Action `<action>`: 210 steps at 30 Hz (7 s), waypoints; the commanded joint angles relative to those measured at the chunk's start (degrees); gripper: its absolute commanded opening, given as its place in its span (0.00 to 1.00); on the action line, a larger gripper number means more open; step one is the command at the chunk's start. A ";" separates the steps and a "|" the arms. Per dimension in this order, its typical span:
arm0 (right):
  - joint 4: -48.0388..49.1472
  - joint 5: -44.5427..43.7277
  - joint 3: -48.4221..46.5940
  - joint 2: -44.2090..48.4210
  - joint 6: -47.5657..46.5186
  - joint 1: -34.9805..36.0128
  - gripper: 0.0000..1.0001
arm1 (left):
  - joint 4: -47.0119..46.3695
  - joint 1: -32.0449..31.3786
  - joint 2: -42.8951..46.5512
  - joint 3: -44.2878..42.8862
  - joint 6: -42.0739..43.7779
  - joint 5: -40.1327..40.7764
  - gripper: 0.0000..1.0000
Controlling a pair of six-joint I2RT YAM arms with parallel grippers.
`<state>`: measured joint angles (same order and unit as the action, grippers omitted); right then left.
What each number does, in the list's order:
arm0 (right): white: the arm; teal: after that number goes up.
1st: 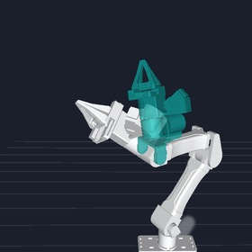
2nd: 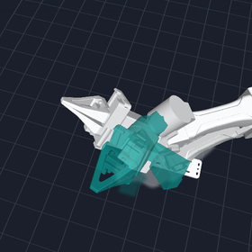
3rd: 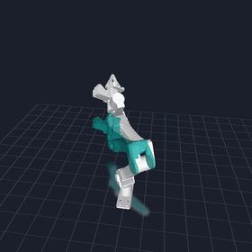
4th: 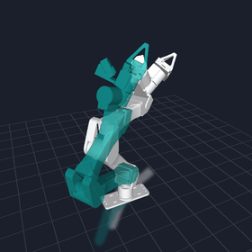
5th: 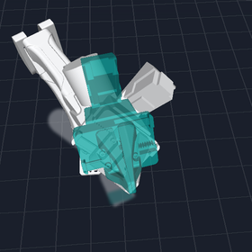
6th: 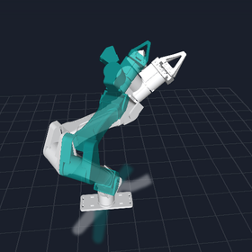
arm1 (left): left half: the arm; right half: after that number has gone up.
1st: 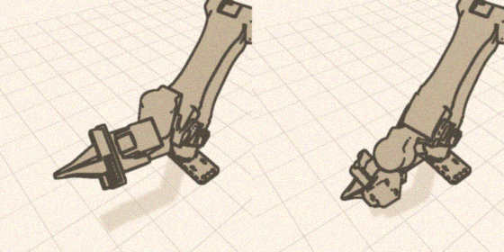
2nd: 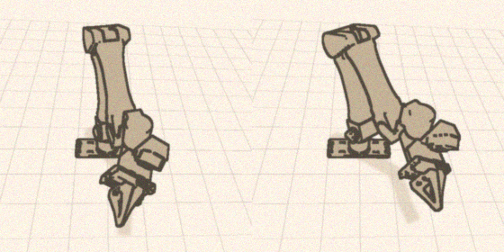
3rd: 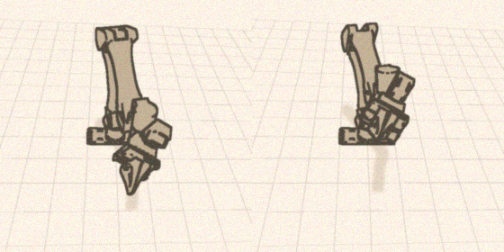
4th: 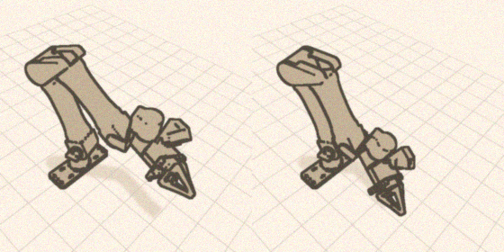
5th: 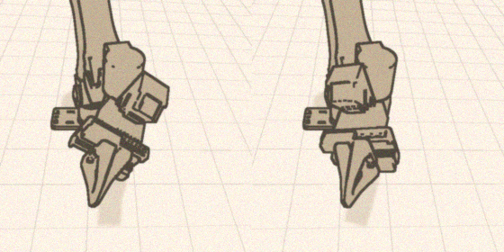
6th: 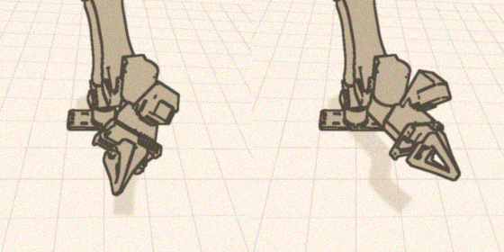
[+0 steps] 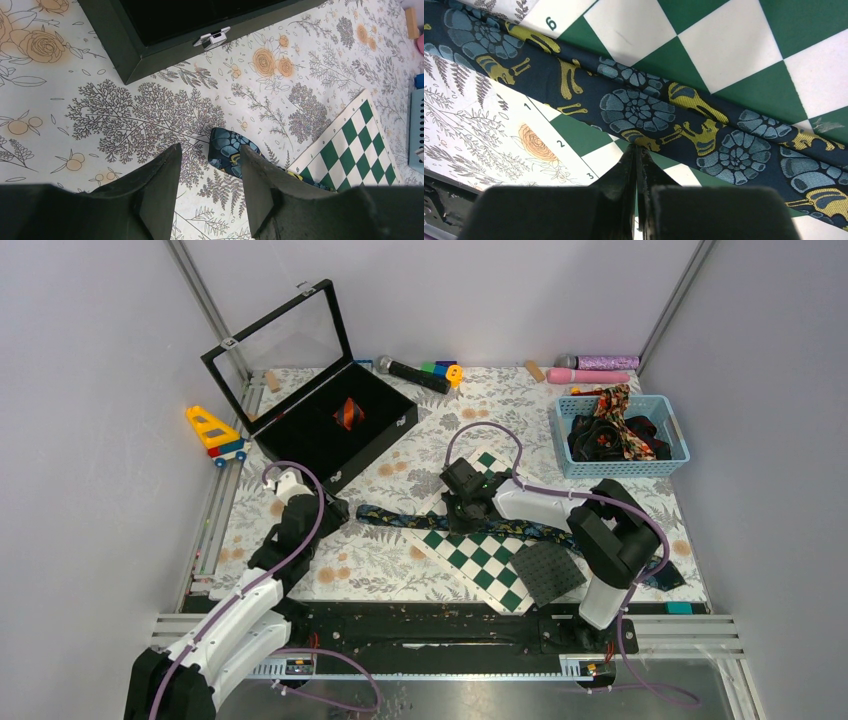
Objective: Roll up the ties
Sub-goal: Roll the tie at the center of the board.
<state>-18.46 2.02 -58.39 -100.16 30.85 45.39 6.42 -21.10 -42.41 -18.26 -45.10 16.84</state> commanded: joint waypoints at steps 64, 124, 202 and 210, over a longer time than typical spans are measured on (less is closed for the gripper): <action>28.68 23.72 -20.50 -17.32 16.96 3.84 0.00 | -10.37 0.37 -4.69 2.89 -0.18 -6.52 0.51; 45.32 17.62 -6.54 -4.76 17.18 4.53 0.00 | 0.84 0.54 5.89 1.32 -2.00 -0.35 0.54; 20.57 10.80 -17.45 -20.09 10.76 4.57 0.00 | -24.06 8.80 -26.79 -0.52 -2.79 -23.95 0.00; 20.63 10.89 -17.37 -20.23 11.06 4.55 0.00 | -24.91 8.84 -25.28 -1.16 -3.40 -26.66 0.00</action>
<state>3.14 13.17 -75.05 -119.90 41.85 49.63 -15.14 -12.47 -68.60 -18.61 -47.72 -6.70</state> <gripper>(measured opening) 0.015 0.006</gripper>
